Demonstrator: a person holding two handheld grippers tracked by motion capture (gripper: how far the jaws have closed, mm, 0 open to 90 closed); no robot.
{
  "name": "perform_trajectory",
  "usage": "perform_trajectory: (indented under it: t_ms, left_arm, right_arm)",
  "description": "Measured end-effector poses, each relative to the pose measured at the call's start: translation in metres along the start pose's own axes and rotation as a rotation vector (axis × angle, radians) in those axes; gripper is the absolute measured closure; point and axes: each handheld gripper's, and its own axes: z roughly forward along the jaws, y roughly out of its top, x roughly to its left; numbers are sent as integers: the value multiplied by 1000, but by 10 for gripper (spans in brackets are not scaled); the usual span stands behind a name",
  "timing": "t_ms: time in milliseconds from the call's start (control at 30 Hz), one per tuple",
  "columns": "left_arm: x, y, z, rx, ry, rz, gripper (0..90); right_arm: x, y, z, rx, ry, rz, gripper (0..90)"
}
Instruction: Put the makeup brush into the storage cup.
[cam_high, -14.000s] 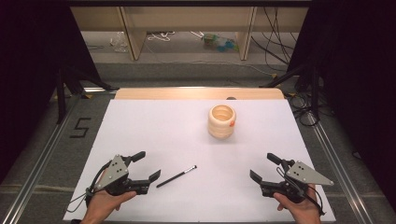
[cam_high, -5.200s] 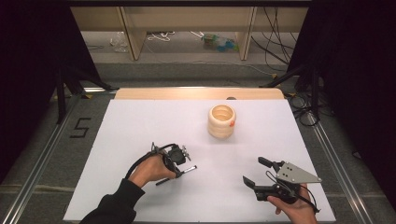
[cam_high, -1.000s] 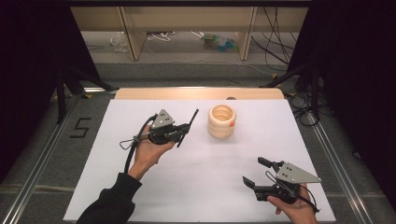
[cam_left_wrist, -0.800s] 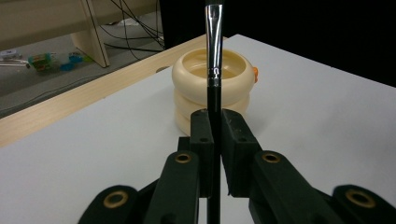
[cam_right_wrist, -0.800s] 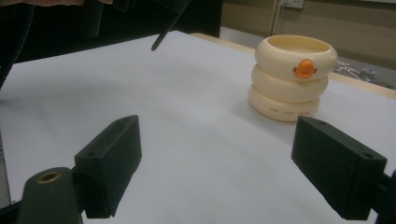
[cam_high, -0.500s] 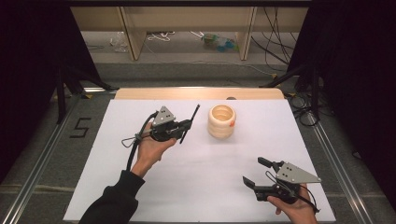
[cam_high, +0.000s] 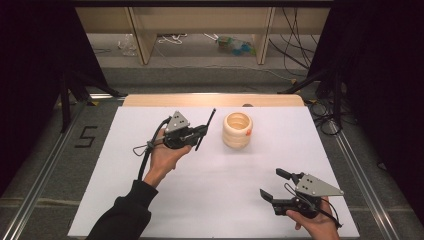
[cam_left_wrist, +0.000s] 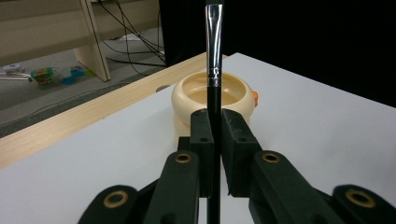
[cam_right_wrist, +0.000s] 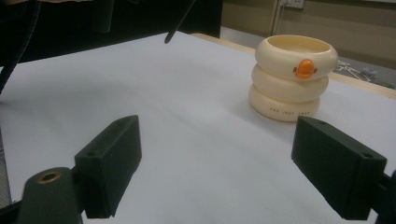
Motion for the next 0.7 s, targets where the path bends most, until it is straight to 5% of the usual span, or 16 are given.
perform_trajectory:
  t_ms: [700]
  left_arm:
    - [3, 0, 12, -29, 3, -21, 836]
  right_arm:
    - [0, -1, 2, -20, 2, 3, 172]
